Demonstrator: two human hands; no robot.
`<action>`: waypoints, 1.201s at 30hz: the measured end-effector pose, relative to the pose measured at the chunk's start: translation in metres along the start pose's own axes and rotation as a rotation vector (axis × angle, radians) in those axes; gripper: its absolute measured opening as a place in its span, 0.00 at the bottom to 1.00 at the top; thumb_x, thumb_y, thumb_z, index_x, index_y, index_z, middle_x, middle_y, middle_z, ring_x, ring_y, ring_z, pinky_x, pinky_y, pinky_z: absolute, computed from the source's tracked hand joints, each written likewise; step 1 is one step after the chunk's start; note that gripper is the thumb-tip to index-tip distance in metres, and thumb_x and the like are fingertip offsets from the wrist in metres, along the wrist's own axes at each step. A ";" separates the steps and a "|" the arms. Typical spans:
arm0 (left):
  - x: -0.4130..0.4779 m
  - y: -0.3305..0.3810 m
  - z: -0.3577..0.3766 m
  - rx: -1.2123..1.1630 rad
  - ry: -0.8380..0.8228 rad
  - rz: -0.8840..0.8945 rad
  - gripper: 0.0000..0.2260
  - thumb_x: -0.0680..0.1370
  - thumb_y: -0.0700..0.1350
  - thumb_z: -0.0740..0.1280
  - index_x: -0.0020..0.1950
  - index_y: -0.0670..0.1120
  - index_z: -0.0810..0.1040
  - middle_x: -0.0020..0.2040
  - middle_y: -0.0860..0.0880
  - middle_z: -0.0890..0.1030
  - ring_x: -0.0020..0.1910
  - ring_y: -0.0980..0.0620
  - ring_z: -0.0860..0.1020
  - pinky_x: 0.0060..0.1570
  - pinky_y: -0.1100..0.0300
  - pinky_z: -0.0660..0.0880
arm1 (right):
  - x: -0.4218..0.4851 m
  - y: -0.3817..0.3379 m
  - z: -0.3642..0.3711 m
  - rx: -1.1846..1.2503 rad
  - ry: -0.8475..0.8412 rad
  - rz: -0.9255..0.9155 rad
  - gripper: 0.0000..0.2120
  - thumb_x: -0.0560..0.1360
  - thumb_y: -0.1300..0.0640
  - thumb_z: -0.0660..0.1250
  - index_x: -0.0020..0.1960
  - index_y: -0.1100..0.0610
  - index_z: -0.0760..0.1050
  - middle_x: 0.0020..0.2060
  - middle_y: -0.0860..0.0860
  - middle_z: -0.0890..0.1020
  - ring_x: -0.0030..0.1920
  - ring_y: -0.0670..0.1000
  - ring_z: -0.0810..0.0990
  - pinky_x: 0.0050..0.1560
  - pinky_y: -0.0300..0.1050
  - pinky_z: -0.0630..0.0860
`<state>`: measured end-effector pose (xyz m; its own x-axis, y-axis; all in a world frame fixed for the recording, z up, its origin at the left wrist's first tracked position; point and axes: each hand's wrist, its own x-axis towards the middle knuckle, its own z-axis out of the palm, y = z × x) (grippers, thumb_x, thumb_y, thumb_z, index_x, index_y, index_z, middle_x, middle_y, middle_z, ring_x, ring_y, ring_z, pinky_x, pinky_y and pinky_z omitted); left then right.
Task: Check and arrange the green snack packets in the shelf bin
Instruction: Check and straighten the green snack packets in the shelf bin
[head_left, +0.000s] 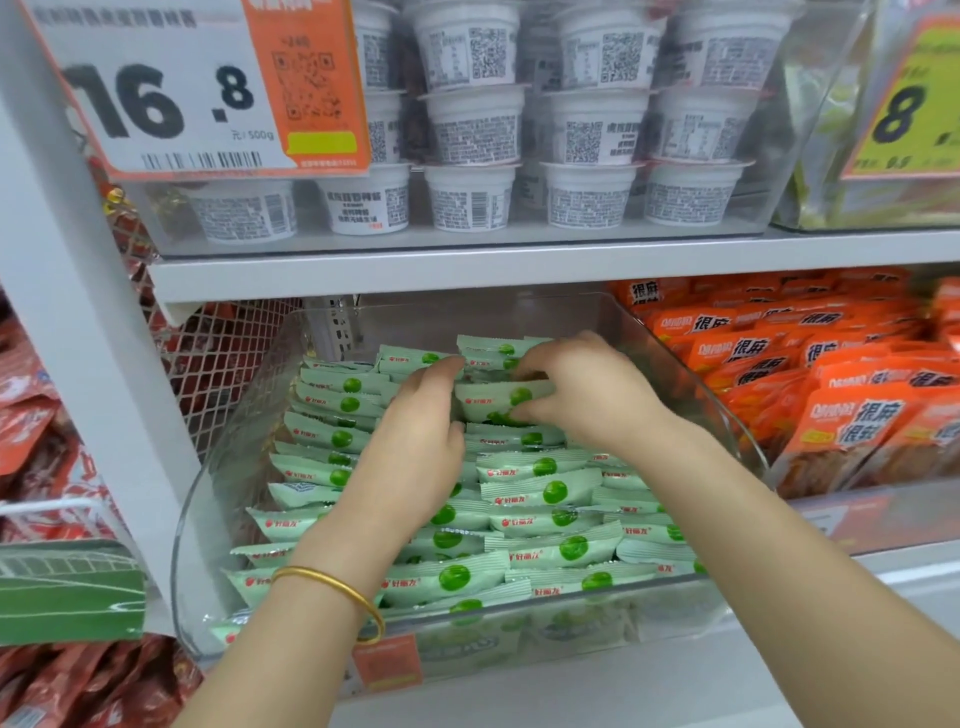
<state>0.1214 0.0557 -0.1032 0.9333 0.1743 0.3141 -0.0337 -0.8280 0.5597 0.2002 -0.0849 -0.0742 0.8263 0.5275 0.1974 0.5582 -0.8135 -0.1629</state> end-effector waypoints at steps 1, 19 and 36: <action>0.000 0.000 0.000 0.008 0.003 0.018 0.25 0.79 0.36 0.59 0.75 0.49 0.60 0.73 0.48 0.65 0.71 0.52 0.64 0.66 0.66 0.58 | -0.002 0.002 -0.002 0.021 0.039 0.003 0.18 0.72 0.48 0.70 0.59 0.51 0.77 0.54 0.53 0.79 0.61 0.55 0.69 0.57 0.49 0.72; 0.003 0.000 0.012 0.256 -0.143 -0.042 0.16 0.82 0.51 0.54 0.68 0.56 0.72 0.76 0.53 0.58 0.75 0.50 0.50 0.73 0.49 0.52 | 0.009 0.010 0.019 -0.032 -0.112 -0.011 0.07 0.73 0.47 0.69 0.44 0.50 0.80 0.41 0.47 0.77 0.55 0.52 0.72 0.53 0.45 0.69; 0.006 -0.005 0.011 0.225 -0.069 -0.072 0.17 0.80 0.48 0.59 0.68 0.50 0.72 0.73 0.46 0.64 0.73 0.46 0.56 0.71 0.51 0.56 | 0.022 0.009 0.018 0.011 0.043 0.104 0.05 0.76 0.58 0.65 0.49 0.53 0.79 0.51 0.50 0.77 0.59 0.54 0.68 0.49 0.44 0.68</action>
<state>0.1308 0.0549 -0.1133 0.9530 0.2067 0.2216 0.1073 -0.9140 0.3912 0.2251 -0.0763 -0.0886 0.8760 0.4289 0.2205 0.4705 -0.8604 -0.1957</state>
